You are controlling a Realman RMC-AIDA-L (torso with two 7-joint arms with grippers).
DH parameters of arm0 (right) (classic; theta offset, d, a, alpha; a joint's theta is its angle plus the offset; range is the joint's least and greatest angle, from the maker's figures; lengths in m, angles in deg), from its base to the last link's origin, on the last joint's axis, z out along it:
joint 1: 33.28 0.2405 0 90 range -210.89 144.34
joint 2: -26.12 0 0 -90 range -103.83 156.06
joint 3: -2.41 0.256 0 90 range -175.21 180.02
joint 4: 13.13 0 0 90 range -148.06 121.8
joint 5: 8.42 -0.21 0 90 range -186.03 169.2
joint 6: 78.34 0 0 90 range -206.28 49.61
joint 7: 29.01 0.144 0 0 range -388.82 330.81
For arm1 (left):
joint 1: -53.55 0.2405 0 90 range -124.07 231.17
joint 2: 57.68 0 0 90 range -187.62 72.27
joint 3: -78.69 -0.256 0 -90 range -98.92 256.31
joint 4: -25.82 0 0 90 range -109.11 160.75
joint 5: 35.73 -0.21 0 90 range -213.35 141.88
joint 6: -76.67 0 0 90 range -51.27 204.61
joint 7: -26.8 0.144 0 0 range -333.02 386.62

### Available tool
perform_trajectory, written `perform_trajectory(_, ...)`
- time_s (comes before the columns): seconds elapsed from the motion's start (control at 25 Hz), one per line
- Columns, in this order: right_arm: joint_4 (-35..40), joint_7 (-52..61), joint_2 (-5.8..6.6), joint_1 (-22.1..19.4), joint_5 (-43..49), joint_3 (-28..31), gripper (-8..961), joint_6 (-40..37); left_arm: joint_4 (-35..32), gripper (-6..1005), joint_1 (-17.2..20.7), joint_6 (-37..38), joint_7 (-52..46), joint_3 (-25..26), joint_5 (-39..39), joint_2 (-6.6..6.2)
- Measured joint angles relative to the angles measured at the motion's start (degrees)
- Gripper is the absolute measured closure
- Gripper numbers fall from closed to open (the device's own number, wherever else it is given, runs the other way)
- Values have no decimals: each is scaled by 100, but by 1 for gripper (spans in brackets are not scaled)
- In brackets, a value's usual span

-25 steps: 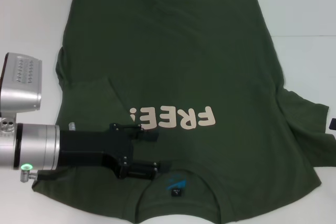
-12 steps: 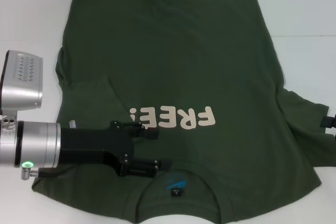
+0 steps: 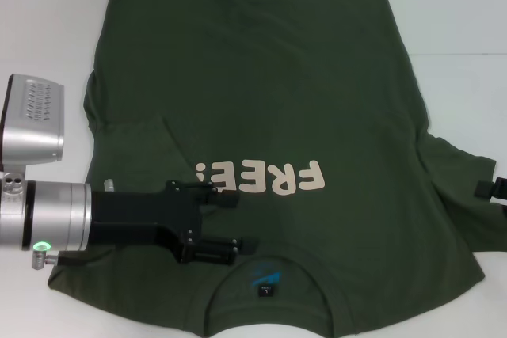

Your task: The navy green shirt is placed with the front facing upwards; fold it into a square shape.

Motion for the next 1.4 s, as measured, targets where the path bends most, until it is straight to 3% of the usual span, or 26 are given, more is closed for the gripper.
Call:
perform_trajectory(0.24, 0, -3, -25, 10, 0, 0, 220, -63, -1, 151, -14, -13, 2, 32, 0, -5)
perform_trajectory(0.64, 0, 39, -39, 10, 0, 1, 707, -9, 0, 151, -15, -17, 6, 51, 13, -8)
perform_trajectory(1.08, 0, 45, -63, -26, -1, 54, 930, 85, 0, 151, -25, -23, 7, 51, 18, -8)
perform_trajectory(1.24, 4, 18, -62, -36, -10, 145, 946, 165, 0, 151, -24, -26, 7, 51, 18, -8)
perform_trajectory(1.4, 60, 6, 18, -40, -12, 338, 954, 198, 0, 151, -23, -26, 3, 51, 29, -8)
